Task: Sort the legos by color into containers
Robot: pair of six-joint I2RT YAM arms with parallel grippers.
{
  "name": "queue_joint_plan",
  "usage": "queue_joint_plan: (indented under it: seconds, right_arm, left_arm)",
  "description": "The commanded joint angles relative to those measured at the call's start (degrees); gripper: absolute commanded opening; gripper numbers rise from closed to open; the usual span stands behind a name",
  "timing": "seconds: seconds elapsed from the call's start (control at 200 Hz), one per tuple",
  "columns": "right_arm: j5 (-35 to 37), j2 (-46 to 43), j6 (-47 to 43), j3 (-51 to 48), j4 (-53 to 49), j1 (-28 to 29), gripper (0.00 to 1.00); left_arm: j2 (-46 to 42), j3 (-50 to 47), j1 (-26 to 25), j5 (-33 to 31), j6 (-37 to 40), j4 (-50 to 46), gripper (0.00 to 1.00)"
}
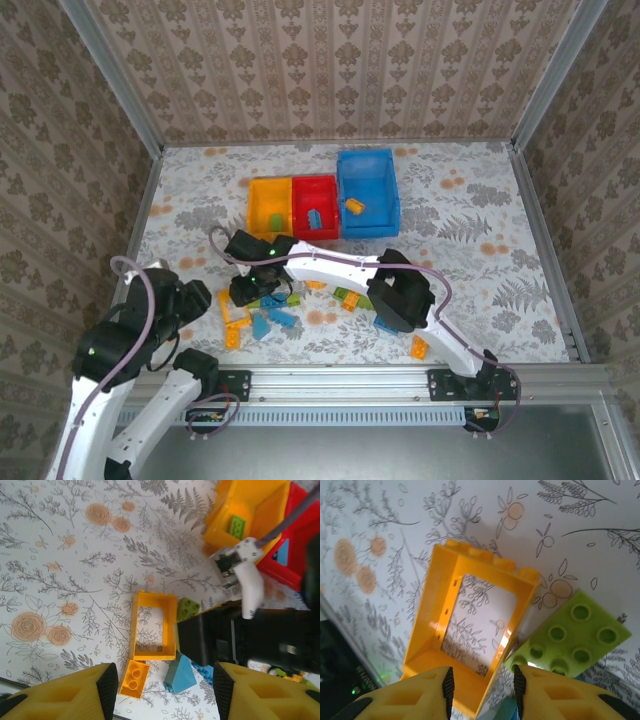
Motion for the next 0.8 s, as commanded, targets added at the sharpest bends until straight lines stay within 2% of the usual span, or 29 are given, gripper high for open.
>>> queue_joint_plan:
  seconds: [0.0, 0.17, 0.51, 0.795]
  right_arm:
    - [4.2, 3.4, 2.6, 5.7, -6.2, 0.4, 0.37]
    - [5.4, 8.5, 2.9, 13.1, -11.2, 0.5, 0.33]
    - [6.2, 13.5, 3.7, 20.5, -14.0, 0.5, 0.26]
    - [7.6, 18.8, 5.1, 31.5, -18.1, 0.6, 0.16]
  left_arm:
    - [-0.5, 1.2, 0.3, -0.7, 2.0, -3.8, 0.56]
    - [-2.4, 1.3, 0.4, -0.7, 2.0, -4.4, 0.56]
    - [-3.1, 1.9, 0.4, -0.1, 2.8, -5.0, 0.57]
    - [-3.7, 2.5, 0.4, -0.3, 3.5, -6.0, 0.57]
